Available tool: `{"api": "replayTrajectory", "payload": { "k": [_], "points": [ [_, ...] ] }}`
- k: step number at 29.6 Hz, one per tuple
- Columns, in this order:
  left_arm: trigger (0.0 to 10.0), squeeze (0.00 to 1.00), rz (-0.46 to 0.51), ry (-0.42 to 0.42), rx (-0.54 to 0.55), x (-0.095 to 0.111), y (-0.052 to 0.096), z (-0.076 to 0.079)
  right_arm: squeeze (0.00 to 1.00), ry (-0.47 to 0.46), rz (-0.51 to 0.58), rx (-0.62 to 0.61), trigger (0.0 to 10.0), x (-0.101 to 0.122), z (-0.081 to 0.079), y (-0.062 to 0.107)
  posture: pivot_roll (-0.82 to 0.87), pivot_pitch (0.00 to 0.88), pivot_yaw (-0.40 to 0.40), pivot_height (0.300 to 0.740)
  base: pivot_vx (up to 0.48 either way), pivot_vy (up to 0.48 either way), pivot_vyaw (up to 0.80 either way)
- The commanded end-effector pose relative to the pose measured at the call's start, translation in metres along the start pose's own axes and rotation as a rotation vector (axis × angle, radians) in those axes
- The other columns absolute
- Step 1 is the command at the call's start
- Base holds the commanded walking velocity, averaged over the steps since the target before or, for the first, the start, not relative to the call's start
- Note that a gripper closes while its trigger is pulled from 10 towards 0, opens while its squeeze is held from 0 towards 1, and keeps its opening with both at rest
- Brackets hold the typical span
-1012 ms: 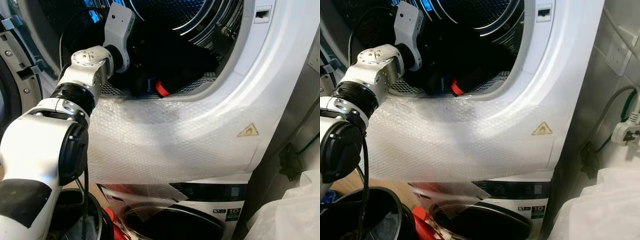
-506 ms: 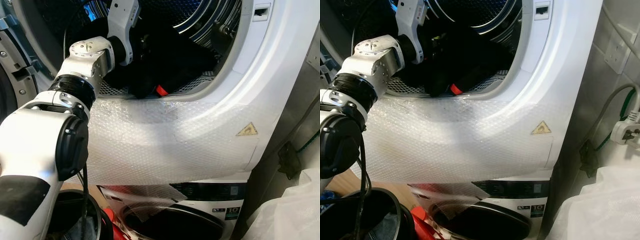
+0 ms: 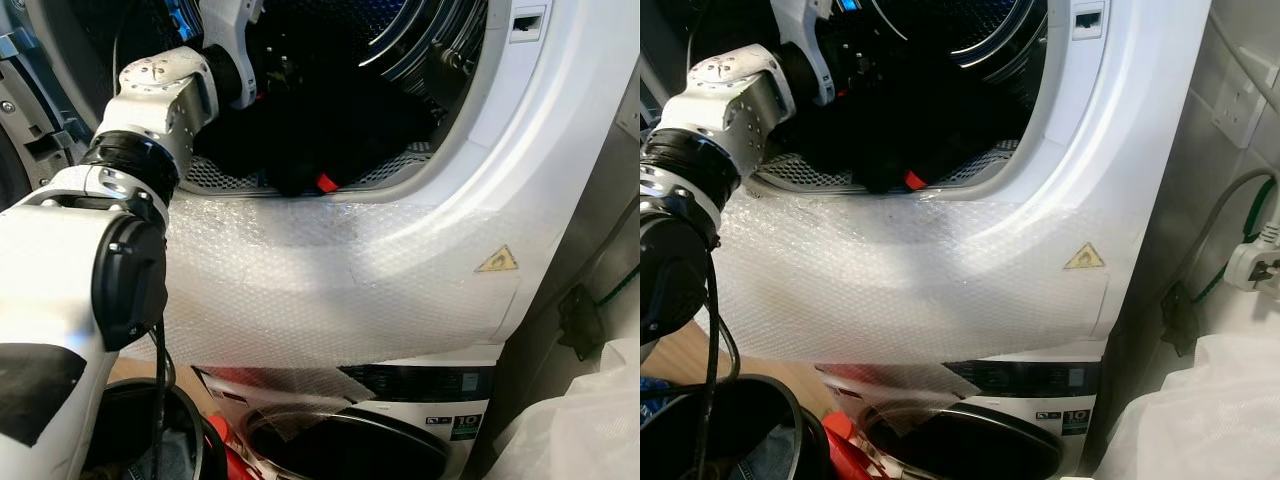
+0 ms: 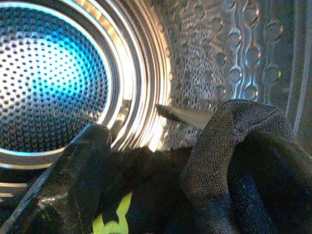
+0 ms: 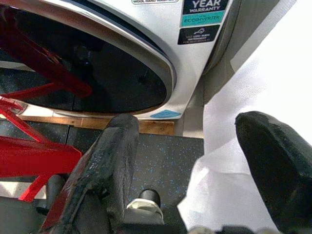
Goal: Clothes washing
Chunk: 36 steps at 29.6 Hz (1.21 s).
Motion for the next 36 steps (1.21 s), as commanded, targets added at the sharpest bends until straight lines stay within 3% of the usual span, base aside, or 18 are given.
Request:
{"api": "replayTrajectory", "payload": {
  "k": [1, 7, 10, 16, 20, 23, 25, 26, 28, 29, 30, 34, 36],
  "points": [
    [10.0, 1.0, 0.059, -0.064, -0.004, 0.025, 0.002, -0.006, 0.0, 0.003, -0.011, 0.031, 10.0, 0.0, -0.011, 0.0, -0.13, 0.006, 0.143, 0.74, 0.0, 0.0, 0.0],
    [10.0, 1.0, 0.086, -0.053, -0.106, 0.03, 0.004, 0.002, 0.0, 0.004, -0.009, 0.034, 10.0, 0.001, -0.011, -0.001, -0.14, 0.002, 0.138, 0.74, 0.0, 0.0, 0.0],
    [10.0, 1.0, 0.107, -0.097, -0.168, 0.035, 0.005, 0.009, 0.0, 0.001, -0.01, 0.031, 10.0, 0.002, -0.01, -0.001, -0.13, 0.0, 0.134, 0.74, 0.0, 0.0, 0.0],
    [10.0, 1.0, 0.098, -0.173, -0.113, 0.033, 0.004, 0.005, 0.0, 0.009, -0.01, 0.035, 10.0, 0.002, -0.01, -0.001, -0.12, 0.0, 0.126, 0.74, 0.0, 0.0, 0.0],
    [10.0, 1.0, 0.126, -0.145, -0.14, 0.036, 0.006, 0.006, 0.0, 0.011, -0.009, 0.036, 10.0, 0.002, -0.01, -0.001, -0.12, 0.001, 0.123, 0.74, 0.0, 0.0, 0.0],
    [10.0, 1.0, 0.102, -0.194, -0.115, 0.033, 0.006, 0.004, 0.0, 0.014, -0.01, 0.038, 10.0, 0.002, -0.009, -0.001, -0.12, 0.002, 0.123, 0.74, 0.0, 0.0, 0.0],
    [10.0, 1.0, 0.01, -0.315, 0.013, 0.02, 0.005, -0.006, 0.0, 0.016, -0.012, 0.039, 10.0, 0.001, -0.009, -0.001, -0.12, 0.003, 0.12, 0.74, 0.0, 0.0, 0.0],
    [10.0, 1.0, 0.01, -0.315, 0.013, 0.02, 0.005, -0.006, 0.0, 0.016, -0.012, 0.039, 10.0, 0.001, -0.009, -0.001, -0.12, 0.003, 0.12, 0.74, 0.0, 0.0, 0.0],
    [10.0, 0.11, -0.049, -0.335, 0.096, 0.012, 0.006, -0.015, 0.0, 0.019, -0.014, 0.042, 10.0, 0.001, -0.009, -0.001, -0.12, 0.003, 0.114, 0.74, 0.0, 0.0, 0.0],
    [10.0, 0.11, -0.072, -0.341, 0.127, 0.008, 0.007, -0.018, 0.0, 0.02, -0.015, 0.043, 10.0, 0.001, -0.009, -0.001, -0.12, 0.003, 0.114, 0.74, 0.0, 0.0, 0.0],
    [10.0, 0.0, -0.094, -0.354, 0.165, 0.005, 0.008, -0.021, 0.0, 0.021, -0.016, 0.045, 10.0, 0.0, -0.009, -0.001, -0.11, 0.006, 0.114, 0.74, 0.0, 0.0, 0.0],
    [10.0, 0.0, -0.148, -0.357, 0.253, -0.006, 0.01, -0.029, 0.0, 0.029, -0.018, 0.053, 10.0, 0.0, -0.009, -0.001, -0.11, 0.01, 0.108, 0.74, 0.0, 0.0, 0.0],
    [10.0, 0.0, -0.163, -0.319, 0.258, -0.012, 0.01, -0.028, 0.0, 0.034, -0.018, 0.056, 10.0, 0.001, -0.009, -0.001, -0.11, 0.01, 0.106, 0.74, 0.0, 0.0, 0.0]
  ]
}}
Point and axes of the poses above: a point about 5 cm out from each wrist's last joint towards the gripper, its own y axis pointing back from the gripper into the wrist, its own x axis along the axis of the wrist's last joint, z = x × y, the point moved 4 cm from there along -y, pointing out of the wrist towards the gripper
